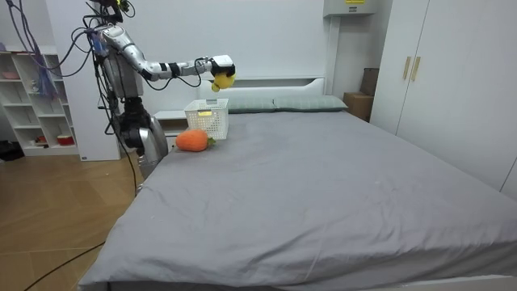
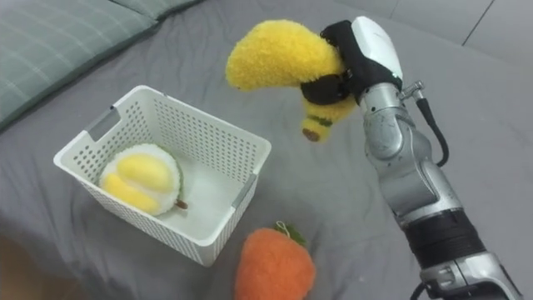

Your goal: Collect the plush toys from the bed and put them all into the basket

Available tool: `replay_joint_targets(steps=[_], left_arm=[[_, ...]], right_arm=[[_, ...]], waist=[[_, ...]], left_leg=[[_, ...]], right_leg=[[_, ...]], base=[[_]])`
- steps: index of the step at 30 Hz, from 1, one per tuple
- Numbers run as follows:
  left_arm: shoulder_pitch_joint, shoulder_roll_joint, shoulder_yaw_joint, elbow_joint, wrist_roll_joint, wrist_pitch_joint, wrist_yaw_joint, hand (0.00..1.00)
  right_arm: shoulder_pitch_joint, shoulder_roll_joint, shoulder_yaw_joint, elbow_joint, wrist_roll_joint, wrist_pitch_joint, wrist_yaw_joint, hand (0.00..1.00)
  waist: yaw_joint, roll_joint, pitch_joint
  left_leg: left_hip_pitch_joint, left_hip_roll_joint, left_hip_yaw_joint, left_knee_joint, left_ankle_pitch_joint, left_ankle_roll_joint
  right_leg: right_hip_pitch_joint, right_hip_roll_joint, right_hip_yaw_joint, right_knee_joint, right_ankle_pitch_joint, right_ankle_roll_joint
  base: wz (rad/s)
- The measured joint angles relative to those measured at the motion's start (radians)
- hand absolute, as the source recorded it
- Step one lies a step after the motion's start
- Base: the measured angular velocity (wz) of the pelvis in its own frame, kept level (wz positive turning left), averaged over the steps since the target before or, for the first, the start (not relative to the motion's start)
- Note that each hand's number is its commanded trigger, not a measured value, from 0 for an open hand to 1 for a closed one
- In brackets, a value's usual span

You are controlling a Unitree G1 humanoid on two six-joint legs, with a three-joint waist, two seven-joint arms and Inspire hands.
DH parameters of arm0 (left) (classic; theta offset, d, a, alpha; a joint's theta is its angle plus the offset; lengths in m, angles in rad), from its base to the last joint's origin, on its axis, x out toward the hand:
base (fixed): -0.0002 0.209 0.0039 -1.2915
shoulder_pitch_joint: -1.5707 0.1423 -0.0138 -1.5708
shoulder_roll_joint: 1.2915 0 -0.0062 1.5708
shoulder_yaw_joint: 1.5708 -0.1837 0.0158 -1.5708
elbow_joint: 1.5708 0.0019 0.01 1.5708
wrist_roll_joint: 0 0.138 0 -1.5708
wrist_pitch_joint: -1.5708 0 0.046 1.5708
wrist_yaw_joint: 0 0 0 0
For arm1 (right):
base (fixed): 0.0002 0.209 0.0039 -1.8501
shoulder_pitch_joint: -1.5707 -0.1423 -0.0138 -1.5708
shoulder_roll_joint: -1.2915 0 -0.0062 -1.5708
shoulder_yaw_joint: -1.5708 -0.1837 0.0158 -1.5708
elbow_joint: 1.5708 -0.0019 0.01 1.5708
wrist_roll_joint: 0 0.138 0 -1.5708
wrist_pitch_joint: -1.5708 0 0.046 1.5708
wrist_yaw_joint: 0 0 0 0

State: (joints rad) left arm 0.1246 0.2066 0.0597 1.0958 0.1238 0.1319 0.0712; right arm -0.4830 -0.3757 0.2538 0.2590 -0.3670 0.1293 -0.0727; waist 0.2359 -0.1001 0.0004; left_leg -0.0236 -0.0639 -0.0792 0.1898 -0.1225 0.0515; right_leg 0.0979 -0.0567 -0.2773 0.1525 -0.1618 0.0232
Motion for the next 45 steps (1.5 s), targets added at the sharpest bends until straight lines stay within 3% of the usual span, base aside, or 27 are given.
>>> replay_joint_targets(steps=[7,9,13,16,18,19,28,34,45], left_arm=[[0.045,-0.02,0.016,-0.068,0.075,0.013,0.0,0.0],[0.051,-0.028,0.016,-0.079,0.089,0.016,0.001,0.0],[0.066,-0.032,0.015,-0.092,0.092,0.033,0.001,0.0],[0.07,-0.033,0.015,-0.1,0.116,0.041,0.001,0.0],[0.072,-0.035,0.015,-0.113,0.137,0.045,0.001,0.0],[0.07,-0.037,0.015,-0.117,0.146,0.048,0.001,0.0],[0.117,-0.06,0.015,-0.196,0.182,0.102,-0.031,0.0],[0.113,-0.061,0.016,-0.197,0.185,0.107,-0.045,0.0],[0.092,-0.078,0.016,-0.197,0.185,0.109,-0.063,0.0]], right_arm=[[0.0,0.059,0.004,-0.064,-0.074,0.015,0.006,1.0],[0.0,0.059,0.005,-0.066,-0.074,0.019,0.006,1.0],[0.0,0.085,0.036,-0.067,-0.073,0.045,0.006,1.0],[0.0,0.109,0.066,-0.067,-0.073,0.065,0.012,0.75],[0.0,0.115,0.08,-0.067,-0.073,0.07,0.024,0.39],[0.0,0.117,0.08,-0.067,-0.073,0.071,0.029,0.02],[0.016,0.169,0.08,-0.065,-0.115,0.092,0.055,0.0],[0.043,0.203,0.084,-0.064,-0.115,0.092,0.076,0.0],[0.043,0.203,0.083,-0.064,-0.146,0.092,0.11,0.0]], waist=[[0.031,0.013,0.0092],[0.046,0.018,0.0119],[0.065,0.017,0.0117],[0.07,0.017,0.0119],[0.075,0.017,0.012],[0.074,0.016,0.0121],[0.114,0.007,0.0116],[0.131,0.01,0.0146],[0.125,0.006,0.0134]], left_leg=[[-0.004,-0.009,-0.019,-0.001,-0.004,0.005],[-0.005,-0.014,-0.029,-0.001,-0.004,0.006],[-0.011,-0.019,-0.043,0.0,-0.004,0.008],[-0.017,-0.025,-0.069,0.01,-0.004,0.008],[-0.017,-0.031,-0.089,0.013,-0.004,0.008],[-0.017,-0.033,-0.094,0.013,-0.002,0.008],[-0.017,-0.061,-0.146,0.019,0.017,0.011],[-0.018,-0.067,-0.15,0.022,0.017,0.017],[-0.031,-0.066,-0.145,0.023,0.015,0.02]], right_leg=[[0.005,-0.008,-0.03,-0.002,-0.005,0.008],[0.005,-0.011,-0.033,-0.002,-0.006,0.009],[0.006,-0.014,-0.054,-0.002,-0.006,0.009],[0.015,-0.016,-0.076,-0.003,-0.006,0.009],[0.022,-0.016,-0.079,-0.003,-0.007,0.011],[0.023,-0.017,-0.08,-0.003,-0.007,0.012],[0.04,-0.029,-0.095,-0.002,-0.022,0.024],[0.042,-0.034,-0.096,-0.002,-0.022,0.024],[0.028,-0.034,-0.086,0.002,-0.021,0.025]], base=[[0.1],[0.13],[0.09],[0.21],[0.29],[0.28],[0.2],[0.02],[0.0]])
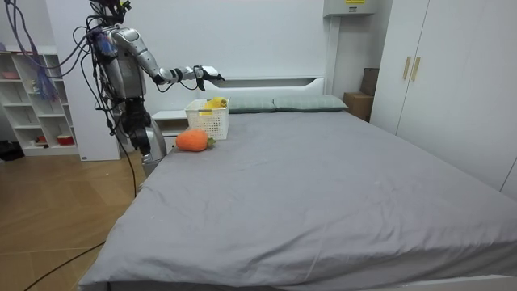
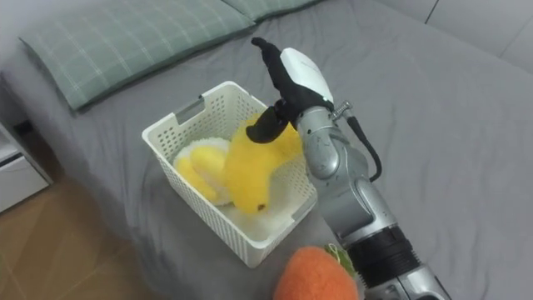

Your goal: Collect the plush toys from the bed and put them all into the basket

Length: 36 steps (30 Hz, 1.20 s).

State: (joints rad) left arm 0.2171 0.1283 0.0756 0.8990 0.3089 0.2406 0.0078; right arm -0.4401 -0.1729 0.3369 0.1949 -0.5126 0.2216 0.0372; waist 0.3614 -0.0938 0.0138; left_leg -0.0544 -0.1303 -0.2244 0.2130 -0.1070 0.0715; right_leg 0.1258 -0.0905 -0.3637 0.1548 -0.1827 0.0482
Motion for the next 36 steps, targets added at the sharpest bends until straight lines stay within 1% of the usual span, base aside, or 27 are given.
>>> replay_joint_targets(steps=[4,7,9,11,12,15,17,19,26,28,30,31,33,34,35,36], left_arm=[[-0.017,0.0,0.001,0.003,0.0,-0.004,0.0,0.0],[-0.028,0.0,0.0,0.004,0.0,-0.008,0.001,0.0],[-0.029,0.0,0.0,0.004,0.0,-0.008,0.002,0.0],[-0.029,-0.001,0.0,0.004,0.0,-0.008,0.002,0.0],[-0.029,-0.001,0.0,0.004,0.0,-0.008,0.002,0.0],[-0.028,-0.001,0.0,0.004,-0.001,-0.007,0.007,0.0],[-0.028,-0.001,0.0,0.004,-0.001,-0.007,0.01,0.0],[-0.028,-0.001,0.0,0.003,-0.001,-0.007,0.013,0.0],[-0.015,-0.001,0.001,0.0,0.0,0.0,0.019,0.0],[-0.012,-0.001,0.003,-0.006,-0.001,0.0,0.019,0.0],[-0.007,-0.003,0.021,-0.014,-0.001,-0.001,0.021,0.0],[-0.005,-0.003,0.025,-0.014,0.0,-0.001,0.023,0.0],[0.009,-0.004,0.04,-0.014,-0.001,-0.001,0.032,0.0],[0.018,-0.004,0.04,-0.013,0.0,-0.001,0.033,0.0],[0.021,-0.004,0.04,-0.012,0.0,-0.002,0.033,0.0],[0.029,-0.003,0.04,-0.01,-0.001,-0.003,0.033,0.0]], right_arm=[[0.0,-0.003,-0.001,0.0,0.001,0.0,0.001,0.0],[0.0,-0.008,-0.005,0.0,0.001,-0.002,0.001,0.0],[0.0,-0.012,-0.005,0.0,0.001,-0.002,0.001,0.0],[0.0,-0.016,-0.005,0.0,0.001,-0.002,0.001,0.0],[0.0,-0.018,-0.005,0.0,0.001,-0.002,0.001,0.0],[0.0,-0.02,-0.008,0.0,0.009,-0.002,0.001,0.0],[0.0,-0.023,-0.009,0.0,0.047,-0.002,0.001,0.0],[0.0,-0.027,-0.009,0.001,0.087,-0.002,0.001,0.0],[0.0,-0.035,-0.015,0.016,0.128,-0.001,0.007,0.0],[0.003,-0.037,-0.034,0.032,0.141,-0.001,0.007,0.0],[0.025,-0.038,-0.089,0.032,0.171,-0.002,0.002,0.0],[0.03,-0.041,-0.099,0.032,0.177,-0.002,-0.004,0.0],[0.046,-0.055,-0.132,0.034,0.211,-0.004,-0.022,0.0],[0.061,-0.067,-0.141,0.048,0.235,-0.014,-0.039,0.0],[0.07,-0.071,-0.148,0.059,0.248,-0.018,-0.044,0.0],[0.093,-0.071,-0.167,0.078,0.277,-0.022,-0.053,0.0]], waist=[[-0.001,-0.006,0.0019],[-0.003,-0.02,0.0047],[-0.003,-0.026,0.0065],[-0.003,-0.028,0.0063],[-0.003,-0.03,0.0049],[-0.005,-0.029,0.0057],[-0.006,-0.027,0.007],[-0.011,-0.025,0.0081],[-0.031,-0.024,0.0082],[-0.035,-0.024,0.0081],[-0.04,-0.021,0.0068],[-0.044,-0.02,0.0065],[-0.062,-0.013,0.0057],[-0.069,-0.007,0.0032],[-0.074,-0.005,0.0018],[-0.083,0.002,0.002]], left_leg=[[-0.001,0.0,0.0,0.0,0.0,0.0],[-0.001,0.0,0.0,0.0,0.0,0.0],[-0.001,0.0,-0.001,0.0,-0.001,0.0],[-0.001,0.0,-0.001,0.0,-0.001,0.0],[-0.001,0.0,-0.001,0.0,-0.001,0.0],[0.002,0.001,0.0,0.0,-0.001,0.0],[0.005,0.001,0.002,-0.001,-0.001,0.0],[0.007,0.002,0.005,-0.003,-0.001,0.0],[0.016,0.008,0.024,-0.009,-0.003,0.002],[0.017,0.008,0.026,-0.007,-0.004,0.002],[0.016,0.007,0.027,-0.006,-0.004,0.003],[0.016,0.007,0.027,-0.006,-0.004,0.003],[0.017,0.008,0.029,-0.006,-0.004,0.004],[0.019,0.008,0.032,-0.007,-0.005,0.004],[0.021,0.008,0.034,-0.007,-0.005,0.005],[0.027,0.008,0.036,-0.007,-0.006,0.005]], right_leg=[[0.002,0.001,0.004,0.0,0.0,0.0],[0.002,0.001,0.004,0.0,0.001,-0.001],[0.002,0.001,0.005,0.0,0.001,-0.001],[0.001,0.001,0.005,0.0,0.001,-0.001],[0.001,0.001,0.005,-0.001,0.002,-0.001],[0.0,0.001,0.006,-0.001,0.002,-0.001],[0.001,0.001,0.009,-0.001,0.002,-0.001],[0.002,0.002,0.014,-0.001,0.002,-0.001],[0.001,0.004,0.038,-0.001,0.002,-0.001],[0.001,0.004,0.042,0.0,0.003,-0.001],[0.001,0.004,0.048,-0.001,0.003,-0.001],[0.001,0.004,0.048,-0.001,0.003,-0.001],[0.001,0.004,0.051,-0.001,0.003,-0.001],[0.003,0.004,0.051,-0.001,0.003,0.0],[0.006,0.004,0.052,-0.001,0.004,0.0],[0.012,0.003,0.053,-0.001,0.004,0.0]], base=[[0.0],[0.0],[0.0],[0.0],[0.0],[0.0],[-0.04],[-0.05],[-0.09],[-0.03],[0.0],[0.0],[0.0],[-0.04],[0.0],[-0.06]])
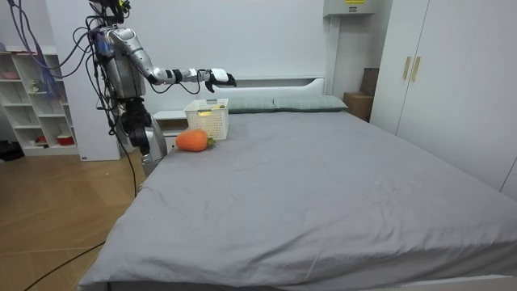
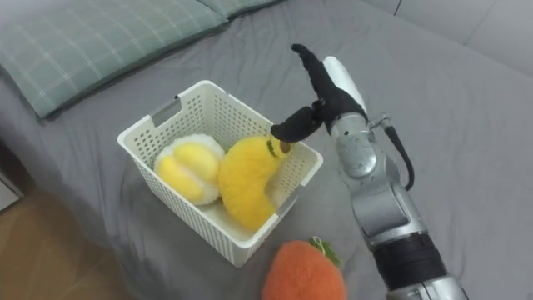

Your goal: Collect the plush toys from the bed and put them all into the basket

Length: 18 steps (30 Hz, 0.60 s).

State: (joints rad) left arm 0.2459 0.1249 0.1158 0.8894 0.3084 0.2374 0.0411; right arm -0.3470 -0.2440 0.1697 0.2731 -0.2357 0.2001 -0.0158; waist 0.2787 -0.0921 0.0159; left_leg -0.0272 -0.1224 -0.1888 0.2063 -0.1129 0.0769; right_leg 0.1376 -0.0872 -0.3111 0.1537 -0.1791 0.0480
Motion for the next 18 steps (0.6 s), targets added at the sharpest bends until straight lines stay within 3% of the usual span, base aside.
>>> replay_joint_targets(steps=[3,7,9,11,13,18], left_arm=[[0.012,0.001,0.007,0.018,0.0,-0.005,0.0,0.0],[0.026,0.002,0.061,0.049,-0.001,-0.007,0.0,0.0],[0.03,0.005,0.064,0.052,-0.001,-0.007,0.0,0.0],[0.026,0.008,0.064,0.053,-0.002,-0.008,0.0,0.0],[0.014,0.006,0.063,0.065,-0.003,-0.02,0.0,0.0],[-0.002,0.005,0.063,0.065,-0.005,-0.034,0.0,0.0]], right_arm=[[0.085,-0.001,-0.03,0.002,0.039,0.0,-0.035,0.0],[0.162,-0.003,-0.07,0.003,0.07,-0.001,-0.058,0.0],[0.171,-0.01,-0.085,0.009,0.093,-0.006,-0.07,0.0],[0.173,-0.02,-0.085,0.073,0.116,-0.036,-0.093,0.0],[0.184,-0.02,-0.085,0.134,0.129,-0.036,-0.105,0.0],[0.223,-0.02,-0.087,0.147,0.144,-0.036,-0.111,0.0]], waist=[[-0.008,0.011,-0.0061],[-0.049,0.015,-0.008],[-0.07,0.018,-0.0102],[-0.091,0.02,-0.0119],[-0.106,0.024,-0.0159],[-0.131,0.034,-0.0155]], left_leg=[[0.006,0.005,0.019,-0.001,-0.002,0.001],[0.017,0.014,0.046,-0.004,-0.008,0.002],[0.016,0.015,0.049,-0.003,-0.013,0.003],[0.019,0.016,0.056,-0.001,-0.015,0.003],[0.022,0.02,0.077,-0.001,-0.018,0.006],[0.026,0.028,0.103,-0.001,-0.025,0.006]], right_leg=[[-0.001,0.0,0.011,0.002,0.0,0.0],[-0.003,0.003,0.038,0.005,0.0,0.0],[-0.009,0.003,0.044,0.009,0.0,0.0],[-0.011,0.004,0.06,0.016,0.0,0.0],[-0.01,0.004,0.071,0.018,0.0,0.001],[-0.021,0.007,0.093,0.021,0.001,0.0]], base=[[-0.14],[-0.2],[-0.15],[-0.16],[-0.22],[-0.18]])
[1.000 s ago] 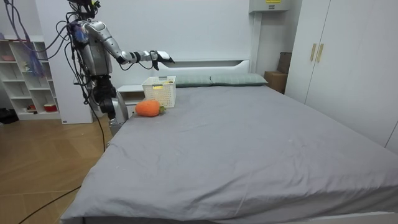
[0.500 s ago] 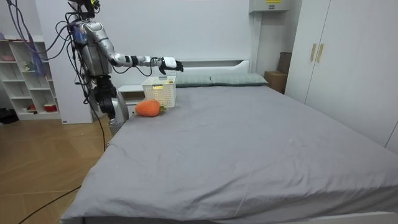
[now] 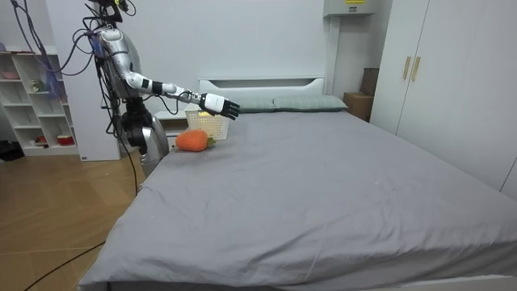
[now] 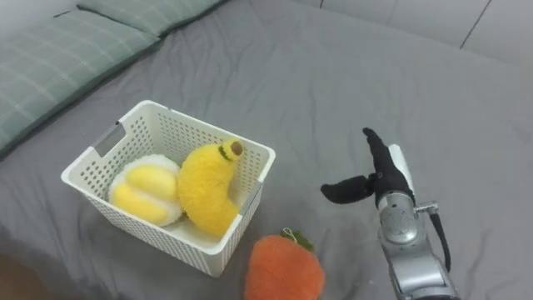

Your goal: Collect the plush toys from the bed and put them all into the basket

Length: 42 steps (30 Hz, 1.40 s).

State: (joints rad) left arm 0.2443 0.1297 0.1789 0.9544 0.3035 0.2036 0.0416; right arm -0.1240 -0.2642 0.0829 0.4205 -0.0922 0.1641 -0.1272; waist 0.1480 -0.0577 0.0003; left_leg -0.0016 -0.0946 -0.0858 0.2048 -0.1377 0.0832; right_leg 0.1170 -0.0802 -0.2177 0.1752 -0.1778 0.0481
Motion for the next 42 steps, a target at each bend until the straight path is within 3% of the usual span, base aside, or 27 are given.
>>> replay_joint_targets(steps=[6,13,18,23,30,34,40,41,42], left_arm=[[0.006,-0.001,-0.006,0.002,-0.015,-0.006,0.0,0.0],[0.005,-0.004,-0.009,0.002,-0.019,-0.005,0.019,0.0],[0.016,-0.007,-0.054,0.001,-0.028,-0.005,0.034,0.0],[0.027,-0.009,-0.085,-0.001,-0.026,-0.001,0.034,0.0],[0.044,-0.023,-0.086,-0.001,-0.015,0.001,0.034,0.0],[0.044,-0.035,-0.087,-0.003,-0.003,0.002,0.024,0.0],[0.043,-0.034,-0.087,-0.009,0.005,0.009,0.001,0.0],[0.042,-0.034,-0.087,-0.009,0.006,0.009,-0.006,0.0],[0.042,-0.035,-0.086,-0.008,0.006,0.009,-0.011,0.0]], right_arm=[[0.04,0.006,0.004,0.02,-0.017,-0.002,0.025,0.0],[0.074,0.052,0.017,0.123,-0.096,0.003,0.094,0.0],[0.081,0.065,0.087,0.129,-0.131,0.004,0.137,0.0],[0.087,0.078,0.139,0.126,-0.191,0.004,0.204,0.0],[0.093,0.098,0.17,0.123,-0.255,0.005,0.296,0.0],[0.095,0.1,0.18,0.12,-0.272,0.007,0.35,0.0],[0.095,0.102,0.21,0.118,-0.276,0.009,0.41,0.0],[0.095,0.106,0.211,0.117,-0.275,0.009,0.417,0.07],[0.094,0.11,0.21,0.115,-0.277,0.011,0.426,0.22]], waist=[[-0.011,0.008,0.0013],[-0.014,0.014,0.0032],[-0.008,0.014,0.0036],[-0.004,0.014,0.0035],[-0.004,0.024,0.0094],[0.023,0.023,0.0075],[0.05,0.008,-0.0015],[0.055,0.005,-0.0014],[0.055,0.004,-0.0006]], left_leg=[[0.015,0.006,0.022,0.001,-0.013,0.002],[0.023,0.009,0.03,0.0,-0.024,0.003],[0.03,0.01,0.032,-0.001,-0.024,0.002],[0.031,0.01,0.029,0.001,-0.024,0.002],[0.021,0.005,-0.004,0.03,-0.031,-0.002],[0.012,0.003,-0.01,0.038,-0.032,-0.008],[0.011,0.002,-0.01,0.035,-0.029,-0.004],[0.011,0.002,-0.009,0.033,-0.029,-0.004],[0.01,0.002,-0.009,0.033,-0.029,-0.003]], right_leg=[[0.011,0.005,0.022,-0.005,0.0,0.0],[0.015,0.005,0.023,-0.005,0.0,0.0],[0.021,0.007,0.023,-0.006,0.0,0.0],[0.024,0.007,0.022,-0.006,0.0,0.0],[0.041,0.009,-0.005,-0.009,0.0,0.0],[0.035,0.01,-0.005,-0.02,-0.004,0.0],[0.041,0.011,-0.007,-0.028,-0.008,0.0],[0.045,0.01,-0.007,-0.028,-0.008,0.0],[0.044,0.01,-0.01,-0.029,-0.007,0.0]], base=[[-0.13],[-0.04],[0.0],[0.01],[0.13],[0.06],[0.0],[0.0],[0.0]])
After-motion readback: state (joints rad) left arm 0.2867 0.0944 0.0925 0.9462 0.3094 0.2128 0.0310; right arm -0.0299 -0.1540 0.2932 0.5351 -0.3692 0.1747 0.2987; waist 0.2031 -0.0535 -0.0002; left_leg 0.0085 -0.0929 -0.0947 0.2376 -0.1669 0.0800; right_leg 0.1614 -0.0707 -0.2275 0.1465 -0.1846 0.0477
